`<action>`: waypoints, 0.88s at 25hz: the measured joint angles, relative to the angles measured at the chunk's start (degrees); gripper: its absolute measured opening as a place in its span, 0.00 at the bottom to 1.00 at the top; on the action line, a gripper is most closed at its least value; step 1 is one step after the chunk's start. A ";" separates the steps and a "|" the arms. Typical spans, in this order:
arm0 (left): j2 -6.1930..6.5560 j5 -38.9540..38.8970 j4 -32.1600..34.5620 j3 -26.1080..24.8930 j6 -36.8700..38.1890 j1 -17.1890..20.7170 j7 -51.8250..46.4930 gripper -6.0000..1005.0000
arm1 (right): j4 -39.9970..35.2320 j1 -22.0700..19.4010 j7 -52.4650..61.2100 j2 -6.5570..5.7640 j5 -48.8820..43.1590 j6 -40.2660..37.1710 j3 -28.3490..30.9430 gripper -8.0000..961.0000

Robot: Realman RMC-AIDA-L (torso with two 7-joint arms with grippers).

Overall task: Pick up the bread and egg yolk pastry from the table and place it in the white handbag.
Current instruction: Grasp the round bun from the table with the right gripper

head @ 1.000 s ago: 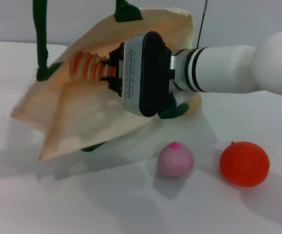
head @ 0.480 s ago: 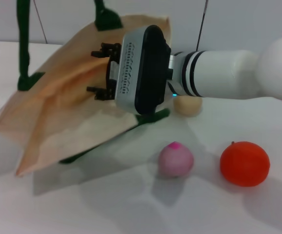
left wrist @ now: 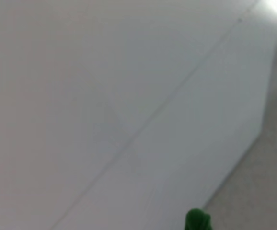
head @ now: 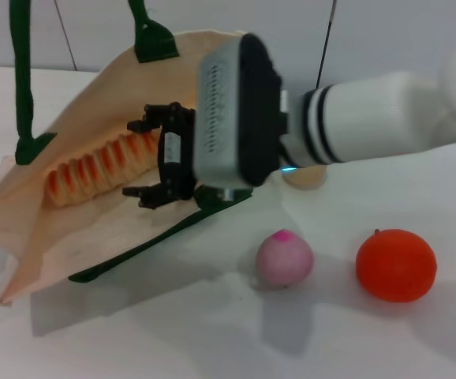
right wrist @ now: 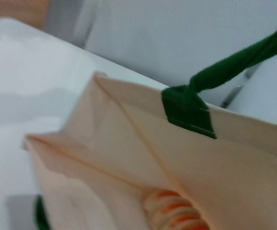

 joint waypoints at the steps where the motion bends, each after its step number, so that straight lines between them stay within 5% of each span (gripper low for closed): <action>1: 0.02 0.03 0.00 -0.23 0.59 0.28 0.15 0.13 | -0.77 -0.73 0.01 -0.08 -0.20 -2.84 2.03 0.91; 7: 0.12 0.42 0.00 -0.85 4.89 1.87 1.15 0.13 | -7.85 -7.41 0.95 -0.22 -6.08 -15.32 13.70 0.91; 15: -0.19 0.48 0.00 -1.03 9.55 2.56 2.33 0.13 | -13.83 -14.55 3.30 -0.20 -10.11 -18.12 26.84 0.91; 22: -1.07 0.00 0.01 -2.01 13.18 2.87 2.56 0.13 | -8.08 -12.79 7.51 0.00 -16.36 -15.09 30.49 0.91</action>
